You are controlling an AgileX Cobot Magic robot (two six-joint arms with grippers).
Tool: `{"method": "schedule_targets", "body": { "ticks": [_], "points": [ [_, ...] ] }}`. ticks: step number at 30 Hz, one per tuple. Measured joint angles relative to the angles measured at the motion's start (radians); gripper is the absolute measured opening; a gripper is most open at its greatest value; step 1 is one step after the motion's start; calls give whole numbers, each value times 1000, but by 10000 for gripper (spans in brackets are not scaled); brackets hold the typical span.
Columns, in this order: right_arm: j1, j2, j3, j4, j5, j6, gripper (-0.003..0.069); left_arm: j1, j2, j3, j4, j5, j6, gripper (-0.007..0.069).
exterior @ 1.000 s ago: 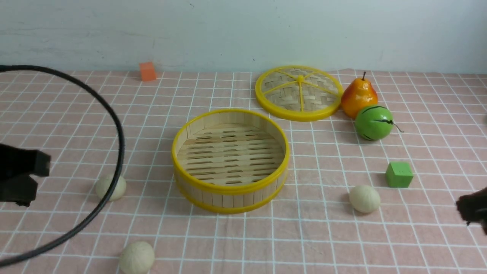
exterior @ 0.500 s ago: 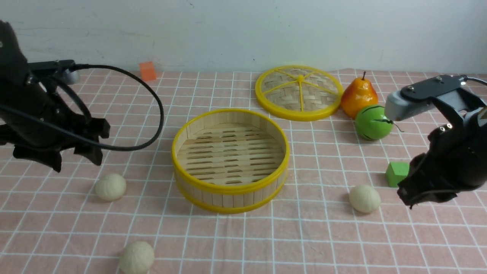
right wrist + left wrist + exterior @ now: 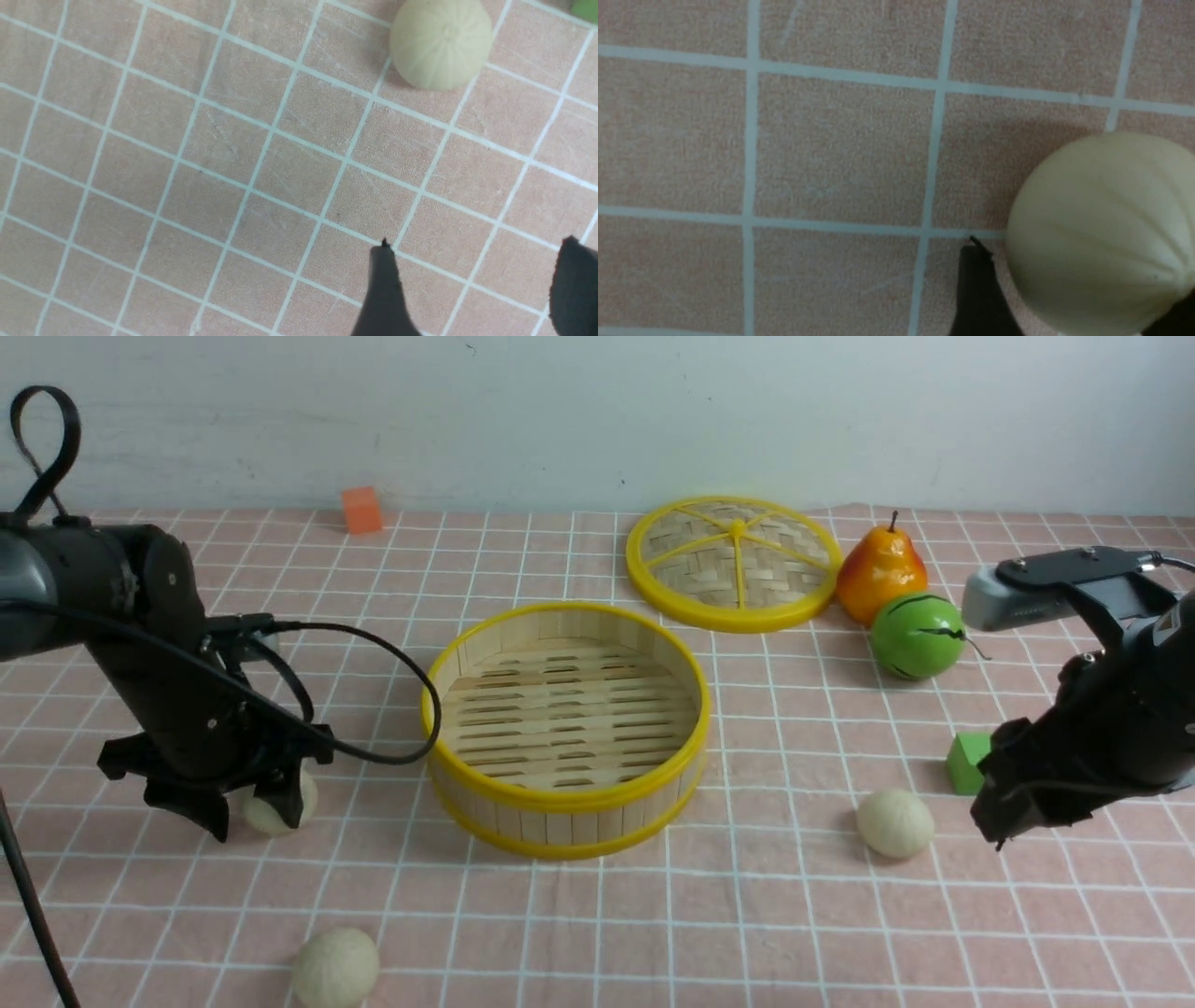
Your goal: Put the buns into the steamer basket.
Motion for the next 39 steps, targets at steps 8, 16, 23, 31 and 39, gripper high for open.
{"method": "schedule_targets", "body": {
  "ticks": [8,16,23,31,39],
  "points": [
    [0,0,0,1,-20,0,419,0,-10,-20,0,-3,-1,74],
    [0,1,0,1,-63,0,402,-118,-140,-183,1,94,31,-6],
    [0,36,-9,16,-67,0,400,-340,-127,-323,-22,98,23,-6],
    [0,84,-11,63,-105,-1,408,-369,36,-330,32,70,-43,161],
    [0,194,-16,35,-211,-4,507,-369,63,-368,40,37,-65,594]
  ]
}}
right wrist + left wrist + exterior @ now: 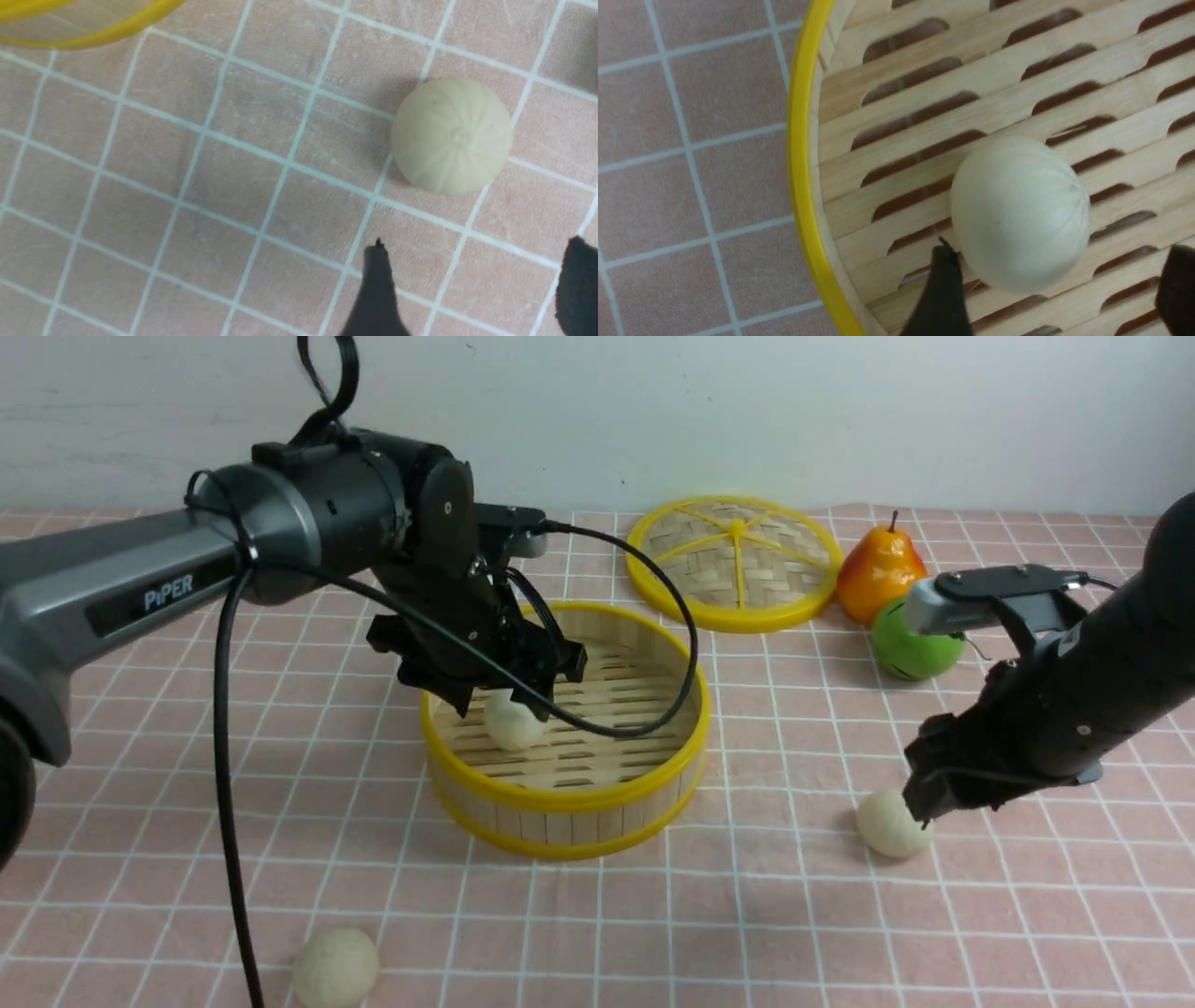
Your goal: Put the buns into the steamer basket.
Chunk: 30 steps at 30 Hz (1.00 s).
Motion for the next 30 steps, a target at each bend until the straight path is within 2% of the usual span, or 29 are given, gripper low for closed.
{"method": "schedule_targets", "body": {
  "ticks": [2,5,10,14,17,20,24,25,27,28,30],
  "points": [
    [0,45,-16,-12,-17,0,532,0,-11,-38,3,43,-11,629],
    [0,104,-50,-17,-31,0,542,0,-44,-95,11,125,-15,627],
    [21,216,-152,-38,-28,0,543,0,-170,-146,51,284,-15,554],
    [64,278,-202,-69,-5,4,543,0,-247,-134,98,370,-20,526],
    [107,324,-231,-162,22,74,521,0,-332,-46,133,389,-46,519],
    [122,330,-237,-259,32,163,451,0,-401,78,132,390,-68,520],
    [122,330,-239,-317,54,209,296,0,-493,292,103,343,-82,520],
    [122,330,-239,-326,59,215,216,0,-515,357,99,312,-87,520],
    [122,321,-241,-338,60,221,122,0,-544,474,93,248,-96,520],
    [122,310,-243,-338,65,225,50,0,-555,549,92,202,-102,520],
    [122,289,-261,-331,77,228,18,0,-558,669,92,101,-114,520]
  ]
}}
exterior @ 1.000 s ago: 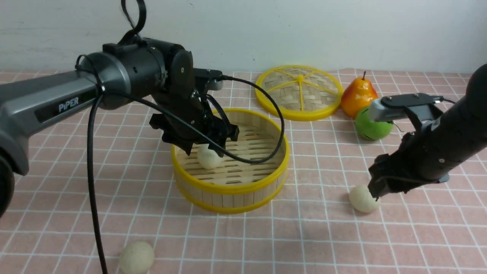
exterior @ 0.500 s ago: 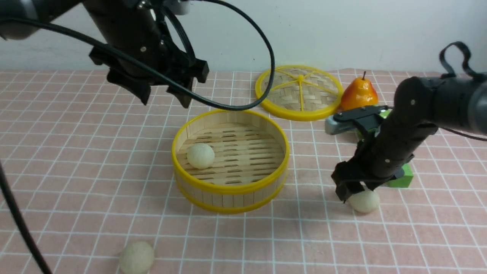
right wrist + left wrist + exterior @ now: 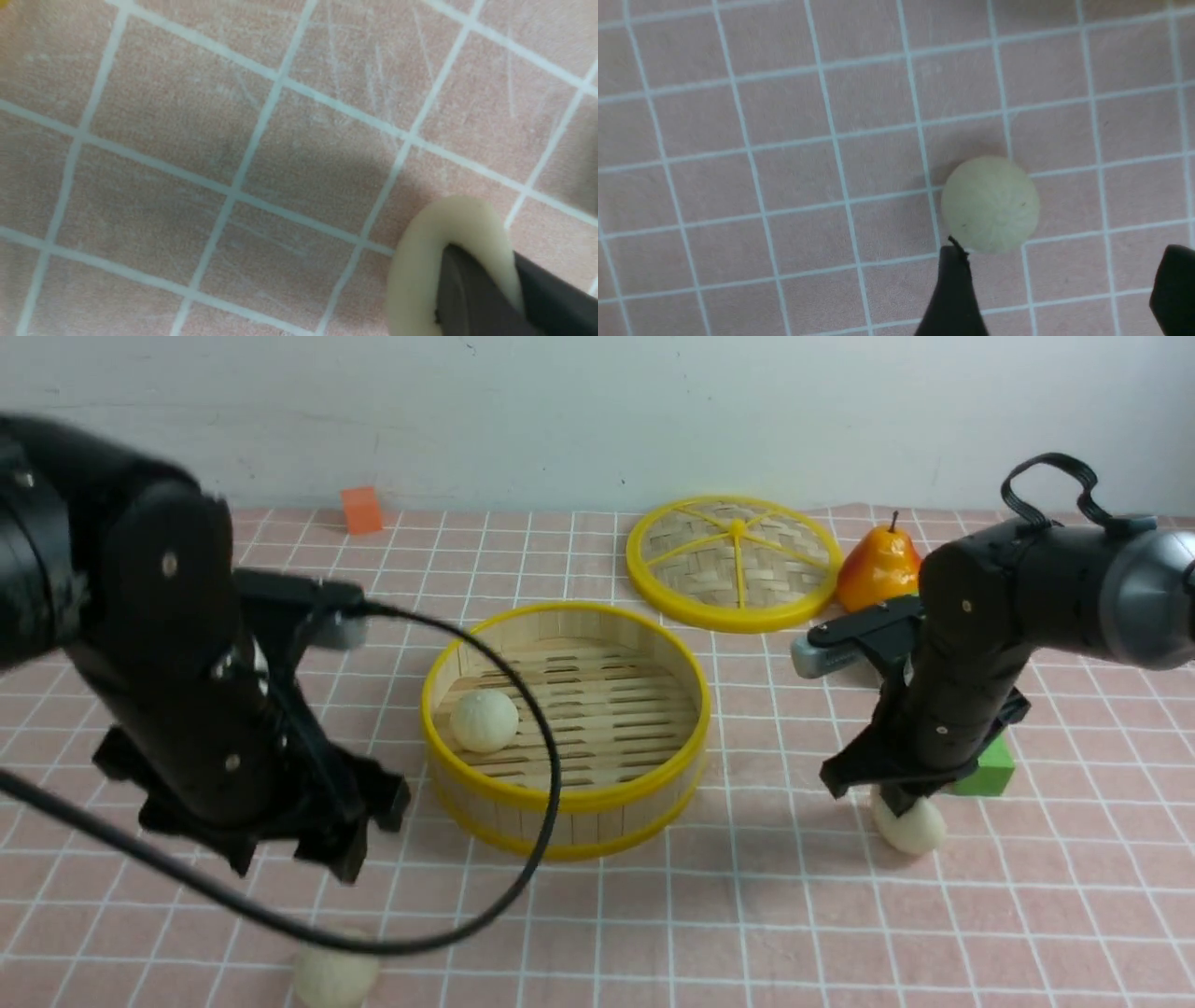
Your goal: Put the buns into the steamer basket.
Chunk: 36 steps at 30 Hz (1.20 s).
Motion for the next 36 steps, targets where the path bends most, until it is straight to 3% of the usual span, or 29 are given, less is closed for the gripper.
{"method": "schedule_targets", "body": {
  "ticks": [6,12,14,18,19,20,21,23,29,32,36],
  "points": [
    [49,-64,-149,22,41,0,19,0,12,221,-7,-242,-35,520],
    [141,-56,-265,25,16,0,19,0,69,257,-8,-306,-60,491],
    [177,-35,-280,26,-25,0,19,0,100,257,-8,-313,-64,435],
    [218,35,-282,29,-95,-1,31,0,143,257,-13,-322,-64,223],
    [221,43,-282,29,-99,-1,33,0,144,257,-13,-322,-64,223],
    [227,77,-282,32,-135,-1,55,0,140,256,-14,-320,-64,101],
    [228,90,-282,32,-148,-1,67,0,135,253,-14,-317,-64,46],
    [230,111,-282,33,-173,-1,95,0,120,246,-14,-305,-64,5],
    [234,146,-282,78,-255,-1,253,0,-44,164,-15,-188,-64,-2],
    [234,149,-282,78,-263,-1,295,0,-104,105,-25,-169,-60,-2],
    [234,149,-286,78,-245,-1,387,0,-140,-69,-99,-139,25,-2]
  ]
}}
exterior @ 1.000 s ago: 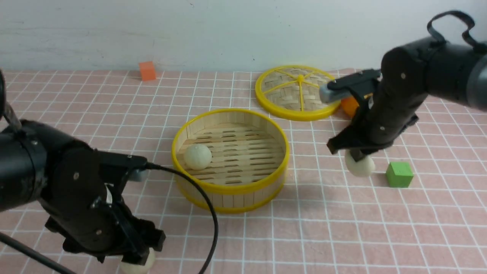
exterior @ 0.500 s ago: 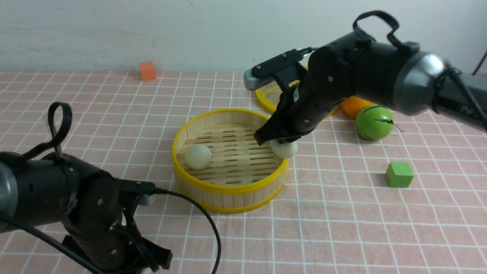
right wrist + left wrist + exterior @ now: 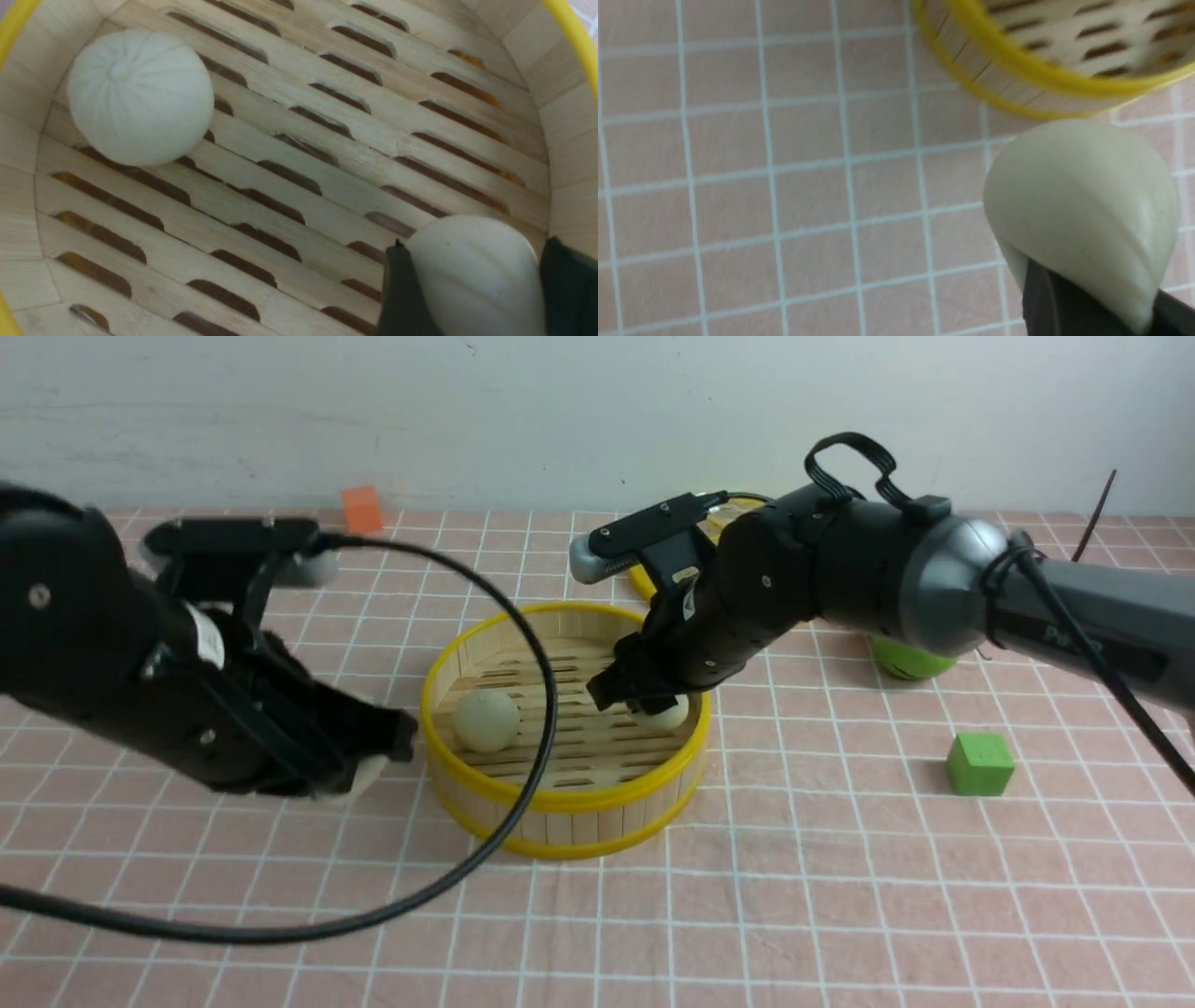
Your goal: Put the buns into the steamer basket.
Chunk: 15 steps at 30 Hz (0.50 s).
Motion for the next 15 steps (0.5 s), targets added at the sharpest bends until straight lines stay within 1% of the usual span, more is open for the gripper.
{"method": "schedule_targets", "body": {
  "ticks": [2,5,6,8,11,15],
  "points": [
    [0,-8,-18,-1,51,0,426,0,29,-60,-37,15,50,-2],
    [0,-38,-34,-9,93,0,451,0,81,-121,-82,31,99,-2],
    [0,-86,-43,-21,109,0,460,0,132,-169,-118,39,138,-2],
    [0,-142,-51,-31,113,-1,463,0,202,-211,-153,42,180,-2],
    [0,-225,-58,-62,120,-1,461,0,296,-273,-179,43,211,-2],
    [0,-305,-58,-113,194,-1,437,0,406,-342,-187,44,231,-2]
  ]
}}
